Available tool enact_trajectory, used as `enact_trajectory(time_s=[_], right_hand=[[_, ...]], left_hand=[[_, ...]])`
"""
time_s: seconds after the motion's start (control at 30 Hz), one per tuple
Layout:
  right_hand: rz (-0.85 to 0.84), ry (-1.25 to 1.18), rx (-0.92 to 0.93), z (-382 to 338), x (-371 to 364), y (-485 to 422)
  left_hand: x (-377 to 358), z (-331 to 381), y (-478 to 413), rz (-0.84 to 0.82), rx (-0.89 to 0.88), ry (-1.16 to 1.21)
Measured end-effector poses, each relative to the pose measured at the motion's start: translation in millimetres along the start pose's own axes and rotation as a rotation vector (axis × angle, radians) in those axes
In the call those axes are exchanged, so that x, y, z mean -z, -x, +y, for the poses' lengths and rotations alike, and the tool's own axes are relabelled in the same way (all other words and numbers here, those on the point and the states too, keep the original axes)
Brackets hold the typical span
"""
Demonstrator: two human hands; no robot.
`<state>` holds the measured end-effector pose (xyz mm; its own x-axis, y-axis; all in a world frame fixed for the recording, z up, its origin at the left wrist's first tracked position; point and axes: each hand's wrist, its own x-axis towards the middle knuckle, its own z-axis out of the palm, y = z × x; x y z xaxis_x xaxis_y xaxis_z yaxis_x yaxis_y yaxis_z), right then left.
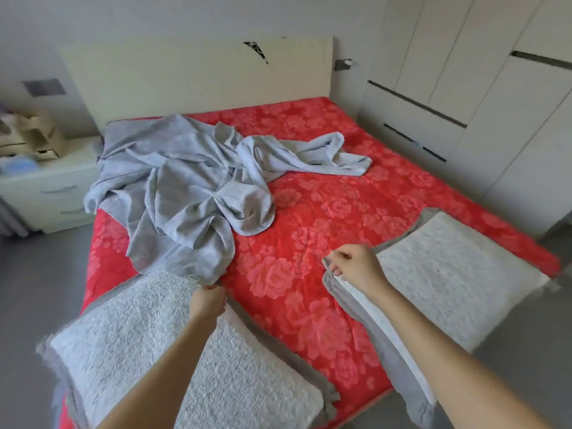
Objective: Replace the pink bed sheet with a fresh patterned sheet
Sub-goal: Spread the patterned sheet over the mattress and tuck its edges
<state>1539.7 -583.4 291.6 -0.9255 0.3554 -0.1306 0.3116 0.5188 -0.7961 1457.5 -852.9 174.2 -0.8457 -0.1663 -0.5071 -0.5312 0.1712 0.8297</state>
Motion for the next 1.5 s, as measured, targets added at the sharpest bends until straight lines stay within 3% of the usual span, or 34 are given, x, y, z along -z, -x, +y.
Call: enact_trajectory(time_s=[0.1,0.23,0.43,0.53,0.67,0.87,1.0,1.17,1.37,1.5], right_hand=[[-0.133,-0.009,-0.008,16,-9,-78],[-0.243,0.153,0.013,62,-35,-164],[-0.398,0.341,-0.053,118,-95,-250],[-0.420,0.275,-0.106,142,-138,-290],[-0.424,-0.067,-0.288,165,-210,-339],[-0.386,-0.557,-0.605,164,-288,-412],[-0.372,-0.666,-0.681,164,-338,-464],[-0.274,-0.864,-0.731,148,-379,-527],[0.015,-0.946,-0.795,134,-385,-549],[0.128,-0.810,-0.757,139,-340,-528]], left_hand=[[-28,7,-27,0.124,0.167,0.150],[-64,-3,-68,0.238,0.410,0.477],[-103,-23,-144,0.311,0.556,0.834],[-117,-28,-192,0.318,0.590,1.055],[-122,-32,-265,0.393,0.601,1.263],[-135,-40,-346,0.404,0.540,1.389],[-132,-41,-384,0.388,0.562,1.474],[-132,-36,-405,0.317,0.592,1.370],[-118,-31,-407,0.430,0.555,1.258],[-92,-17,-384,0.525,0.515,1.172]])
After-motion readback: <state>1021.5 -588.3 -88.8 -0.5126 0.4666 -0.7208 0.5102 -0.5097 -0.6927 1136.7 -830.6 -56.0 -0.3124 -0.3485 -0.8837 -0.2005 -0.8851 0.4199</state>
